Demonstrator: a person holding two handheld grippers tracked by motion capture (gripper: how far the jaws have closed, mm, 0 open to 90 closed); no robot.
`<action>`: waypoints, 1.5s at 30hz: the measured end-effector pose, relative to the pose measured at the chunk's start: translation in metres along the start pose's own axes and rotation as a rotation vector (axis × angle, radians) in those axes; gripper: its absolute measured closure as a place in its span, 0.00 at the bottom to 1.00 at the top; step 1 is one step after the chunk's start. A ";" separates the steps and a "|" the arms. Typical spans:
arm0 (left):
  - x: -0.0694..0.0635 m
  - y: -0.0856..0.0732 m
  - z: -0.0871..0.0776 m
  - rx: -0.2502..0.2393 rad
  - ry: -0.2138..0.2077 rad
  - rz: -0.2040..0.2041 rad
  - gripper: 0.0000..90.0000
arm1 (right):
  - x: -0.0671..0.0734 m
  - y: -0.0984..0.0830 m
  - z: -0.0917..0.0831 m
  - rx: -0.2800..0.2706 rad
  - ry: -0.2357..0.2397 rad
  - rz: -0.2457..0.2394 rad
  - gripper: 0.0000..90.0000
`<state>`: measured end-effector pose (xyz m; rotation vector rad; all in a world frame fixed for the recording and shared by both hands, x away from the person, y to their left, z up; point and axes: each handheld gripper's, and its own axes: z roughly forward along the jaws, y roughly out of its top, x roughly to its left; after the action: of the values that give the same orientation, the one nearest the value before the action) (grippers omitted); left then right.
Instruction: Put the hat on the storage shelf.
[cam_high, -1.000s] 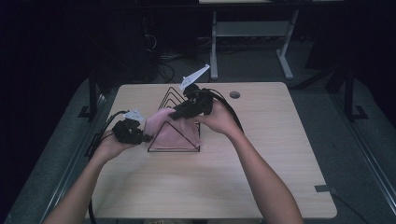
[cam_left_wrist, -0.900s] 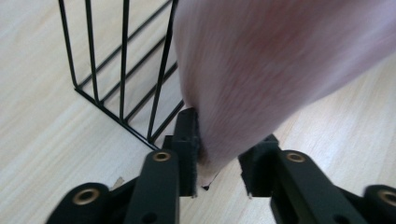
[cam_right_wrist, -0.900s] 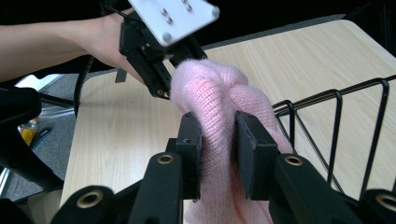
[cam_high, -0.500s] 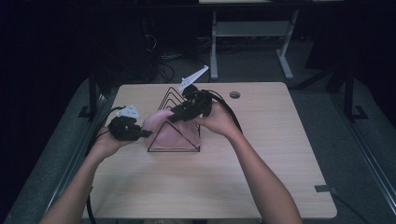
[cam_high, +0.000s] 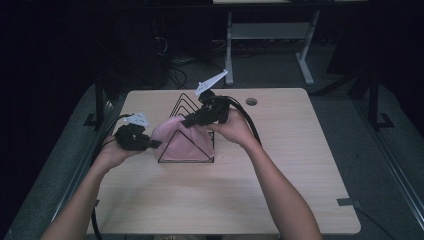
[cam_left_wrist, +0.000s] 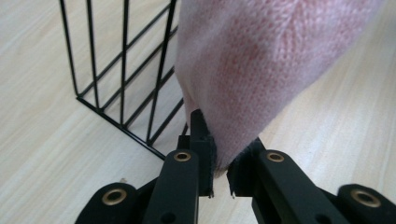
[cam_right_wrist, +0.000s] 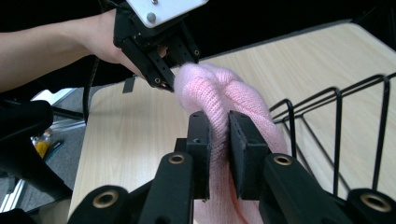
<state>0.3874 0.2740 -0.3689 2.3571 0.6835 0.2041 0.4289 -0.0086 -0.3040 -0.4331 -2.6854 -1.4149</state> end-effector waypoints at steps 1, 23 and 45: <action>0.000 0.000 0.000 0.000 0.000 0.000 0.89 | 0.000 0.000 0.000 0.000 0.000 0.000 0.88; -0.001 0.001 0.004 0.001 -0.002 -0.001 0.88 | -0.004 -0.011 0.005 0.005 0.015 0.042 0.75; -0.004 -0.010 -0.010 -0.040 -0.007 -0.051 0.64 | -0.008 -0.061 -0.056 -0.091 -0.149 0.154 0.39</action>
<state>0.3764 0.2837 -0.3671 2.2988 0.7282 0.1850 0.4157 -0.0886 -0.3227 -0.7647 -2.6371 -1.5204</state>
